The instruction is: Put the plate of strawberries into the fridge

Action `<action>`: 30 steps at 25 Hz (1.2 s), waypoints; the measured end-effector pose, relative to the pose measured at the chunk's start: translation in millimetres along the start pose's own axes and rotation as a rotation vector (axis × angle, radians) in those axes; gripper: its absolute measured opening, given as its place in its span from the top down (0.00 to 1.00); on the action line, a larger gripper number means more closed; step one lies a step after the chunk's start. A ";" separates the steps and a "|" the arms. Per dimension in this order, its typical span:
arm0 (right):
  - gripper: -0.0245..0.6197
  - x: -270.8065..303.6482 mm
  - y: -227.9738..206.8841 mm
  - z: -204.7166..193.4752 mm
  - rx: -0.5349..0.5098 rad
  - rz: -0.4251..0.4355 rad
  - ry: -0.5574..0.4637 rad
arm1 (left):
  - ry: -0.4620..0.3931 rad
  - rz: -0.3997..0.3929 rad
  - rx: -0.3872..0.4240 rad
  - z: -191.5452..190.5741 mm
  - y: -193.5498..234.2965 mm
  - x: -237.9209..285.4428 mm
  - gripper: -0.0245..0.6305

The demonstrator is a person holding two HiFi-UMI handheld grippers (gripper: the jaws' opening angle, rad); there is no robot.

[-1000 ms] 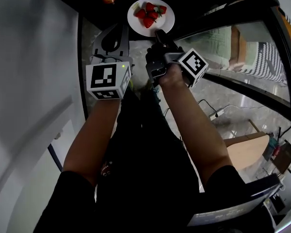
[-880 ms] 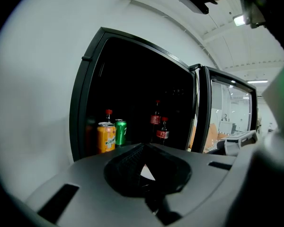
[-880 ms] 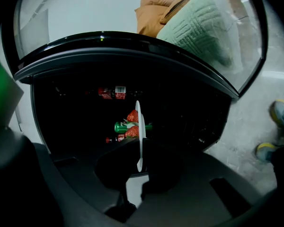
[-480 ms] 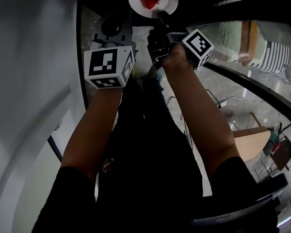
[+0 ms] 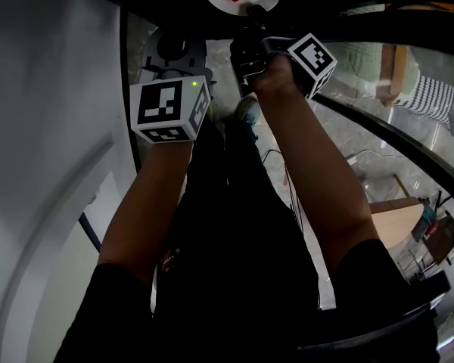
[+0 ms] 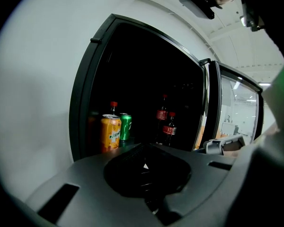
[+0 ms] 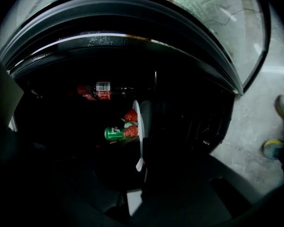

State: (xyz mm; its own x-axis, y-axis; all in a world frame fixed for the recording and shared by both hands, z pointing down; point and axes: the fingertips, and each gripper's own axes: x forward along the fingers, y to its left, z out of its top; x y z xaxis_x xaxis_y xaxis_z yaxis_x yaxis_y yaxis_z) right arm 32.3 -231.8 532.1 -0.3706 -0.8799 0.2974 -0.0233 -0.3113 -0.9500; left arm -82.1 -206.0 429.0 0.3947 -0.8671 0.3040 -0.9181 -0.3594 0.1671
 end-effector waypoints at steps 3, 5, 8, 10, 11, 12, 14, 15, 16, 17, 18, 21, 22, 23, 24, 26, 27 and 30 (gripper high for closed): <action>0.93 4.2 0.2 -1.0 0.001 0.009 0.007 | 0.004 0.005 -0.003 -5.3 -1.7 -0.1 0.96; 0.93 9.4 3.9 -0.2 0.008 0.009 0.007 | 0.008 0.007 -0.006 -3.2 -1.6 2.5 0.96; 0.93 14.7 9.8 -3.1 0.014 0.005 0.016 | 0.016 0.009 -0.008 -0.2 0.5 5.6 0.96; 0.93 12.9 9.6 -6.6 0.009 -0.006 0.022 | 0.016 0.010 -0.009 -1.4 1.3 4.7 0.96; 0.93 11.3 8.5 -8.0 0.006 -0.010 0.024 | 0.016 0.011 -0.010 -2.3 1.6 3.7 0.96; 0.93 9.6 7.5 -9.3 0.004 -0.009 0.026 | 0.016 0.013 -0.011 -3.3 1.9 2.6 0.96; 0.82 7.3 7.5 -11.4 0.003 0.010 0.035 | 0.016 0.015 -0.012 -4.7 1.8 0.4 0.96; 0.82 6.6 7.7 -12.1 0.003 0.022 0.040 | 0.016 0.016 -0.012 -5.2 1.8 -0.6 0.96; 0.82 5.9 7.5 -13.1 0.000 0.028 0.046 | 0.016 0.018 -0.013 -5.6 2.2 -2.1 0.96; 0.82 5.1 6.8 -14.7 -0.007 0.029 0.051 | 0.016 0.019 -0.014 -6.2 2.9 -4.0 0.96; 0.82 4.3 5.9 -16.7 -0.016 0.028 0.056 | 0.016 0.020 -0.014 -7.2 3.9 -6.1 0.96; 0.82 0.2 3.5 -22.2 -0.051 0.027 0.067 | 0.018 0.024 -0.015 -11.4 6.5 -11.6 0.96; 0.82 -2.2 3.8 -23.7 -0.082 0.028 0.072 | 0.018 0.026 -0.015 -12.7 6.9 -13.3 0.96; 0.82 -5.2 4.7 -24.8 -0.127 0.027 0.077 | 0.018 0.026 -0.014 -13.7 6.7 -14.6 0.96; 0.82 -8.7 6.0 -25.2 -0.184 0.022 0.083 | 0.018 0.026 -0.012 -14.6 5.8 -15.4 0.96; 0.82 -15.4 7.8 -22.9 -0.309 0.004 0.089 | 0.021 0.022 -0.008 -15.9 3.1 -14.7 0.96; 0.82 -18.0 7.8 -20.9 -0.369 -0.007 0.092 | 0.021 0.020 -0.007 -16.3 1.9 -13.5 0.96; 0.82 -23.5 6.5 -17.4 -0.546 -0.045 0.100 | 0.019 0.019 -0.002 -15.6 0.6 -10.7 0.96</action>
State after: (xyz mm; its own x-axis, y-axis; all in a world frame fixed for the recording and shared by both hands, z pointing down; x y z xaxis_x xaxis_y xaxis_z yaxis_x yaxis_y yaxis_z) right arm 24.7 -206.9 517.3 -0.4442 -0.8232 0.3534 -0.5087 -0.0930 -0.8559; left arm -86.3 -191.6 440.4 0.3782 -0.8668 0.3250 -0.9252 -0.3425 0.1632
